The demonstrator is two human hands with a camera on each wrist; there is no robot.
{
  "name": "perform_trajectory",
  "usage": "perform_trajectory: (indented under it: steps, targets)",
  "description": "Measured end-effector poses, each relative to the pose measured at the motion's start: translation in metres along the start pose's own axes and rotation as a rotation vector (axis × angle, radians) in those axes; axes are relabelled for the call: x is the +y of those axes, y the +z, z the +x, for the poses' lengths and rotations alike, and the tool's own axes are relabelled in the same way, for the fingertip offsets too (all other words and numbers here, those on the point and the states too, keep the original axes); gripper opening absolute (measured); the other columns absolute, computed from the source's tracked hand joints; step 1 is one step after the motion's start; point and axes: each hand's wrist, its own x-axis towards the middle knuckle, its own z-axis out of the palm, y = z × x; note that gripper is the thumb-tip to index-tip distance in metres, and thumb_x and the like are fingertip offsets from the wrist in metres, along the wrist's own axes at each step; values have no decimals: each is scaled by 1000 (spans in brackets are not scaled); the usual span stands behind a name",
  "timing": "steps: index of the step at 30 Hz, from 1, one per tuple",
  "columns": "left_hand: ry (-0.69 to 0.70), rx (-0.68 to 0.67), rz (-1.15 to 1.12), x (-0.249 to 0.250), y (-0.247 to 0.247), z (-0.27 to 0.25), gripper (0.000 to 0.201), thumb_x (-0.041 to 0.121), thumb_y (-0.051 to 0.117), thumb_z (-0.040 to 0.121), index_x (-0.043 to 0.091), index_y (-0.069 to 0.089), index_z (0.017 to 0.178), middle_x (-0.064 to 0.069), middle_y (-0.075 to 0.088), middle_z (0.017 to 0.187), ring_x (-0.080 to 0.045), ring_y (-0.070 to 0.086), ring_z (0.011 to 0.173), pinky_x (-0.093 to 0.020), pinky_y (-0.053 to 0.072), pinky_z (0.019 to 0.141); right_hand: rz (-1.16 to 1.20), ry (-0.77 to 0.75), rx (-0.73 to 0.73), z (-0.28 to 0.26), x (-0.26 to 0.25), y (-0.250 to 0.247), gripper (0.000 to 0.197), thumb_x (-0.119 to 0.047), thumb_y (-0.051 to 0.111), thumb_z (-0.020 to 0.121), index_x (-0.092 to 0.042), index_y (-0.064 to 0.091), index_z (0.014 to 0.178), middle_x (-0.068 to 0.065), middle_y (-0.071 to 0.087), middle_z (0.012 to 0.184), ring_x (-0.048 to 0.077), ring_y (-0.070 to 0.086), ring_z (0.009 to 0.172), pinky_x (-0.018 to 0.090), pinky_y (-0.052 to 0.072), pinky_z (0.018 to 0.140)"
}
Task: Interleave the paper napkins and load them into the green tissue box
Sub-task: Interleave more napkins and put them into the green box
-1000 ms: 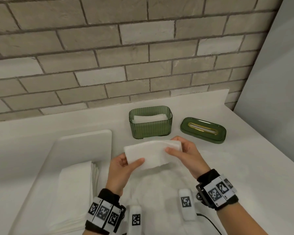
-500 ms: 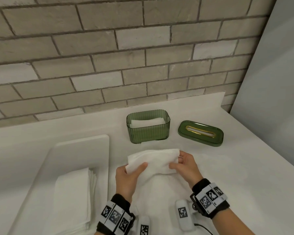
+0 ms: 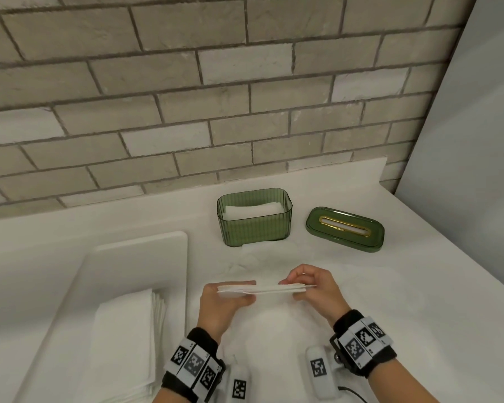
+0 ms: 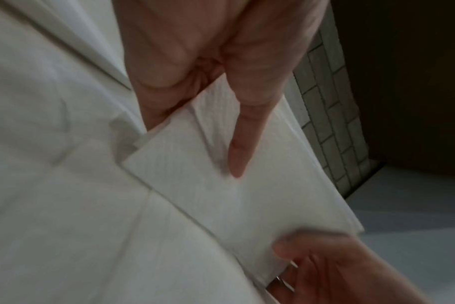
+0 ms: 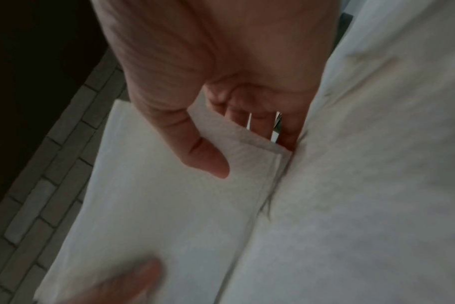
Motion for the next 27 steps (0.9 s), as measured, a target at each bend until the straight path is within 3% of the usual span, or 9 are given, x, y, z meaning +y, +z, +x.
perform_trajectory:
  steps: [4,7,10,12,15,17,20,24,27]
  targets:
    - [117,87,-97,16,15,-5,25,6,87,70,8,77,94,-6,79,89,-20,75,85,-30,60,75,1,10,126,6,-5,8,39,11,74,67,-7,64,101,5,66,90,21,64,86,20,50,68]
    - [175,60,-83,21,15,-4,33,6,89,68,11,77,99,-1,79,92,-14,74,87,-27,59,76,-38,41,104,9,-2,8,40,-1,81,69,-9,65,106,6,69,96,20,66,91,24,53,73]
    - [70,-43,64,7,2,-1,57,26,91,52,11,74,105,-5,77,99,-21,73,93,-31,59,75,-309,106,-135,5,-4,-9,65,-25,88,61,-17,62,119,0,70,110,15,67,101,30,55,87]
    - [-3,-121,176,1,-14,-6,69,39,89,48,10,72,108,-8,76,103,-22,73,95,-36,61,78,-469,92,-333,0,-16,-34,62,-17,88,63,-21,62,120,0,72,110,10,68,95,27,55,85]
    - [14,-201,203,0,-39,-15,42,22,91,65,7,75,100,-8,78,98,-26,74,93,-36,61,77,-606,108,-327,-4,-39,-86,55,3,82,67,-23,62,112,9,68,110,14,61,85,15,50,71]
    - [17,-229,95,4,-54,-23,30,13,87,71,6,76,98,-9,78,98,-30,74,95,-38,61,77,-757,129,-267,-3,-46,-121,56,6,79,66,-25,63,110,4,66,112,14,59,88,9,46,66]
    - [-89,-141,-164,8,-63,-29,21,3,72,85,5,73,105,-9,78,102,-28,72,97,-31,62,68,-951,236,-230,-3,-42,-159,57,0,82,65,-30,63,111,-5,59,117,12,55,98,14,46,73]
    - [-176,-77,-239,1,-62,-27,32,1,66,88,10,63,119,-10,74,112,-27,70,99,-32,60,66,-1026,300,-242,-6,-27,-170,61,-17,89,61,-38,57,108,-6,52,120,12,50,99,20,45,83]
    - [-252,-98,-190,-7,-52,-29,49,-6,69,84,15,51,125,-17,69,114,-31,70,91,-30,60,58,-1067,252,-221,-8,-23,-163,63,-21,89,61,-36,54,111,-5,47,116,13,48,97,20,44,81]
